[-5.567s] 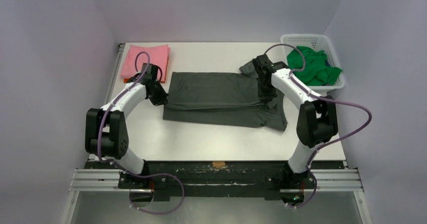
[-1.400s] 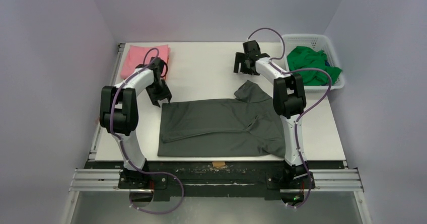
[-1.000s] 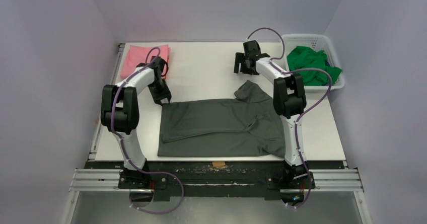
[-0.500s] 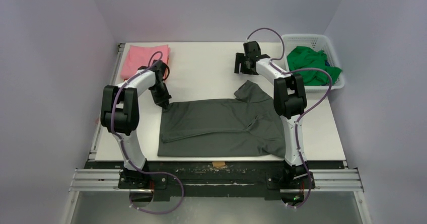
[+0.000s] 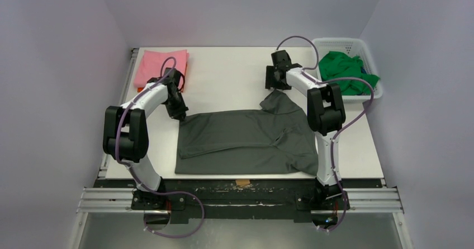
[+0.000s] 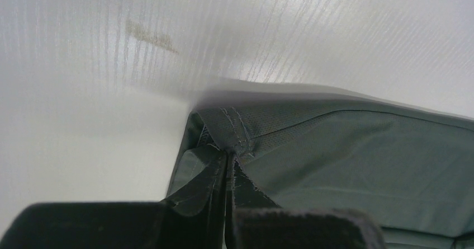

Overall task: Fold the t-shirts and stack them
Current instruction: Grab the side of the flattened tshirt furthest away from the robot with both arms

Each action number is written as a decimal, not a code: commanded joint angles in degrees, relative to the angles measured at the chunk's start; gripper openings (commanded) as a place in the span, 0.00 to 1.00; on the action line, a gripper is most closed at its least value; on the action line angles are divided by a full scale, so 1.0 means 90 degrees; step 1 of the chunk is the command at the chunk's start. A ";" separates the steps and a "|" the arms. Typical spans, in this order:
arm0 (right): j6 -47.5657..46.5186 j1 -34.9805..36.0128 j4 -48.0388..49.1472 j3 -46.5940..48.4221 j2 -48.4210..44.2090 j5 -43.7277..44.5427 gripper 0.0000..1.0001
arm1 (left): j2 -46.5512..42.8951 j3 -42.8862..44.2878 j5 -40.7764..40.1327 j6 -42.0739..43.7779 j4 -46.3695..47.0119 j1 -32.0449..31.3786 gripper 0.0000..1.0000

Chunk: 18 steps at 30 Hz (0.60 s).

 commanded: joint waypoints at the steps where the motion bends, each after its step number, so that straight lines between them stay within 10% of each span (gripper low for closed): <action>1: -0.0107 0.0011 -0.0225 -0.0284 -0.0456 0.0187 0.63 | -0.0234 -0.0135 0.0171 0.0136 0.0230 -0.0032 0.00; 12: -0.0086 0.0116 -0.0060 -0.0677 -0.1049 0.0055 0.01 | -0.0387 -0.0300 0.0234 0.0135 0.0265 -0.0032 0.00; 18: -0.0092 0.0157 0.0267 -0.1226 -0.1717 0.0058 0.00 | -0.0558 -0.0479 0.0272 0.0121 0.0333 -0.0032 0.00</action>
